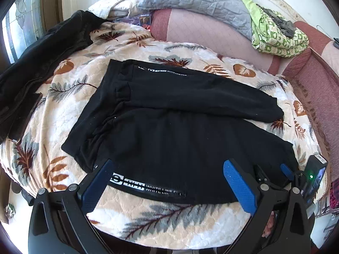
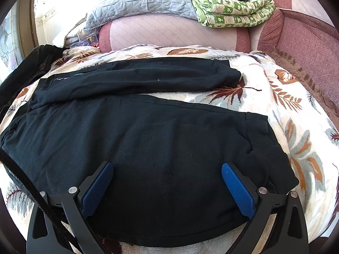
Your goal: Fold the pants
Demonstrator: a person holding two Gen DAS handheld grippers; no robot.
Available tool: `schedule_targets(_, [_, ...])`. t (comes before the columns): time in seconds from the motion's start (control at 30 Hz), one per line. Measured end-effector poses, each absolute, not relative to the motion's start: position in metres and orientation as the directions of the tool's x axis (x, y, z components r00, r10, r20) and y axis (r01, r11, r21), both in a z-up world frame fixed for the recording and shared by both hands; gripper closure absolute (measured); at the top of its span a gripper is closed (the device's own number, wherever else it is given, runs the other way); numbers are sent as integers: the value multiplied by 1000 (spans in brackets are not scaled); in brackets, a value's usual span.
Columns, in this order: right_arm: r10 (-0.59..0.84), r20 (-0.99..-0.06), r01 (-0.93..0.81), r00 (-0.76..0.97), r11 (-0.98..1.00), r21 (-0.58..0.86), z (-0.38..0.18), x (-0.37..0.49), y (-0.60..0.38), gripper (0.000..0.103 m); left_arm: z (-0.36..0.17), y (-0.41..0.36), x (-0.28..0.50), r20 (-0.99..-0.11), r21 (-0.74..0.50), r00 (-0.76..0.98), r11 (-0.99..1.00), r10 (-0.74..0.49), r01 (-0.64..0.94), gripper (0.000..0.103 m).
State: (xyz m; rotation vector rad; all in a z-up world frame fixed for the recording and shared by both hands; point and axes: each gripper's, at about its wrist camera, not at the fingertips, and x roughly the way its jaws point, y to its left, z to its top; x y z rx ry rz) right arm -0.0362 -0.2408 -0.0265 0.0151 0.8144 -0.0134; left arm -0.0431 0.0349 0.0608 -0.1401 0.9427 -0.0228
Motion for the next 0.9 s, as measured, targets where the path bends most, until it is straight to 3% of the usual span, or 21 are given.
schedule_targets(0.3, [-18,-777,9,629,1000,-16,-18,-27,-240,0,55,30,-25,-823,-95,564,995,-68,-17,0])
schedule_targets(0.57, [-24,-726,6,687,1000,-27,20,-39,-249,2,53,33,-15,-834,-81,549,996,-55,-24,0])
schedule_targets(0.9, [19,-731,-14,683,1000,13,37,-23,-263,2,51,27,-4,-840,-88,537,996,-77,5,0])
